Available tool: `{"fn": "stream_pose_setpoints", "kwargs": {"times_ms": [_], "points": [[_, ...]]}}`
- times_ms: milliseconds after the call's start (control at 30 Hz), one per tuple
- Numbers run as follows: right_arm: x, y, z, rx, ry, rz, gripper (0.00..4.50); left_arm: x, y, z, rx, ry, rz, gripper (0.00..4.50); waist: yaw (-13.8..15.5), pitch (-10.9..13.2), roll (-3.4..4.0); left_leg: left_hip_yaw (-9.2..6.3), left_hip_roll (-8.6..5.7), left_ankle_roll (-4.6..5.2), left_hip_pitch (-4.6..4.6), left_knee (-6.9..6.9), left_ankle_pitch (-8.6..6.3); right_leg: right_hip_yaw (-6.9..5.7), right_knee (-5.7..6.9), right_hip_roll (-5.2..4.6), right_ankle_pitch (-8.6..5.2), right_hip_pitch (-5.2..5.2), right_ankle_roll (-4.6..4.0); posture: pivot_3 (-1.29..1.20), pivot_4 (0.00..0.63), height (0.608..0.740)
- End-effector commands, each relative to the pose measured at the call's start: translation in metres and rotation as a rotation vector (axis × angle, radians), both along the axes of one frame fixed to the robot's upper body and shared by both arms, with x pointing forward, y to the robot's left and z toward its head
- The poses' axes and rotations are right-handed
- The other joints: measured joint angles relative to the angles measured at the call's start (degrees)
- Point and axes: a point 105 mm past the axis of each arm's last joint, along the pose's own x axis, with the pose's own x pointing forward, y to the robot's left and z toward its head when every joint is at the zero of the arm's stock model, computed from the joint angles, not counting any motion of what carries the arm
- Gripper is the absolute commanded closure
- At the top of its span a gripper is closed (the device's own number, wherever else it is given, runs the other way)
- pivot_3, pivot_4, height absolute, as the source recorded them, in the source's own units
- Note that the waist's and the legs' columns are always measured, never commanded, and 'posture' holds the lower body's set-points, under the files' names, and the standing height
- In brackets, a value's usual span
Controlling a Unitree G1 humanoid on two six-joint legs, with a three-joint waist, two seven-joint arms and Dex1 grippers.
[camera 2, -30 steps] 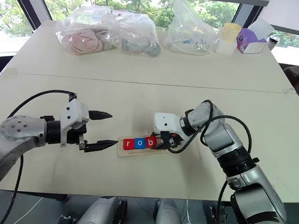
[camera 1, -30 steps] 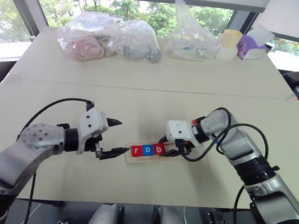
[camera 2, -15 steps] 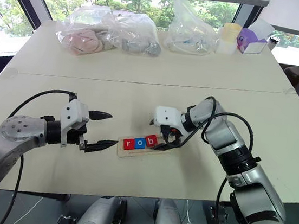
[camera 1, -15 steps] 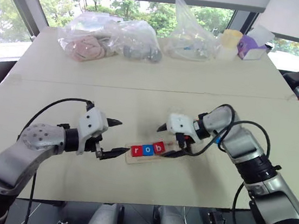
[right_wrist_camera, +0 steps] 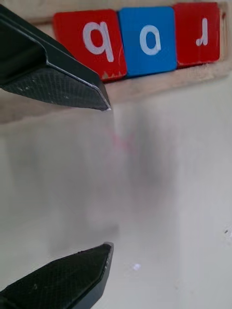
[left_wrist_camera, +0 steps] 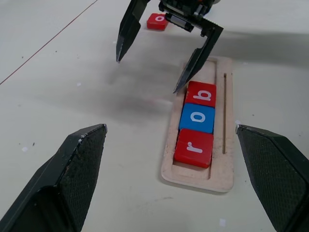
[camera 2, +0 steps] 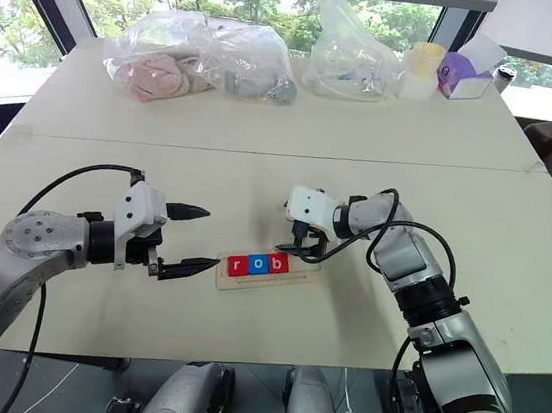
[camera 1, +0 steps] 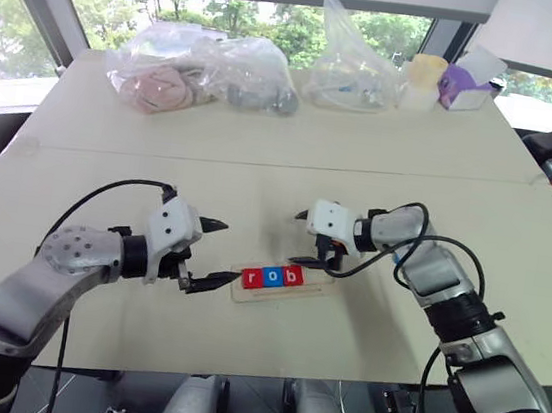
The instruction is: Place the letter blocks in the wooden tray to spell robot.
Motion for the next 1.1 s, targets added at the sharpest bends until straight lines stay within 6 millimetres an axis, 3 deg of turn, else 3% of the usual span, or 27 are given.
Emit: {"fn": "stream_pose_setpoints", "kwargs": {"times_ms": [33, 200, 367, 500, 600, 733, 1100], "points": [[-0.003, 0.003, 0.011, 0.014, -0.036, 0.019, 0.05, 0.000, -0.002, 0.009, -0.003, -0.042, -0.019, 0.00, 0.0, 0.0, 0.00, 0.00, 0.00, 0.00, 0.00, 0.00, 0.00, 0.00, 0.00, 0.00, 0.00, 0.00, 0.00, 0.00, 0.150, 0.725], [0.008, 0.004, 0.028, 0.075, -0.096, -0.041, 0.05, 0.001, -0.003, 0.009, -0.005, -0.041, -0.024, 0.00, 0.0, 0.0, 0.00, 0.00, 0.00, 0.00, 0.00, 0.00, 0.00, -0.01, 0.00, 0.01, 0.00, 0.00, 0.00, 0.00, 0.150, 0.725], [0.022, -0.017, 0.047, 0.101, -0.167, -0.159, 0.05, 0.001, -0.004, 0.008, -0.009, -0.041, -0.026, 0.00, 0.1, 0.0, 0.00, 0.00, 0.00, 0.00, 0.00, 0.00, 0.00, -0.01, 0.00, 0.01, 0.00, 0.00, 0.00, 0.00, 0.150, 0.725], [0.029, -0.045, 0.053, 0.110, -0.196, -0.283, 0.05, 0.001, -0.005, 0.008, -0.012, -0.042, -0.027, 0.00, 0.1, 0.0, 0.00, 0.01, -0.01, 0.00, -0.01, 0.00, 0.00, -0.01, -0.03, 0.00, 0.00, 0.01, 0.00, 0.00, 0.150, 0.725], [0.040, -0.075, 0.059, 0.165, -0.195, -0.481, 0.05, 0.001, -0.005, 0.008, -0.013, -0.042, -0.029, 0.00, 0.1, 0.0, 0.00, 0.01, 0.00, 0.00, -0.01, 0.00, 0.00, 0.00, -0.02, 0.00, 0.00, 0.01, 0.00, 0.00, 0.150, 0.725], [0.043, -0.115, 0.050, 0.266, -0.093, -0.839, 0.05, 0.002, -0.005, 0.008, -0.011, -0.042, -0.032, 0.00, 0.1, 0.0, 0.00, 0.00, 0.00, 0.00, -0.01, 0.00, 0.00, 0.01, 0.00, 0.00, -0.02, 0.01, -0.05, 0.00, 0.150, 0.725], [0.012, -0.089, 0.020, 0.498, 0.193, -1.169, 0.05, 0.007, -0.007, 0.010, -0.007, -0.048, -0.061, 0.00, 0.0, 0.0, 0.05, -0.02, 0.03, 0.00, -0.03, -0.03, 0.01, 0.01, 0.10, 0.02, 0.01, -0.08, 0.00, 0.00, 0.150, 0.725]]}}
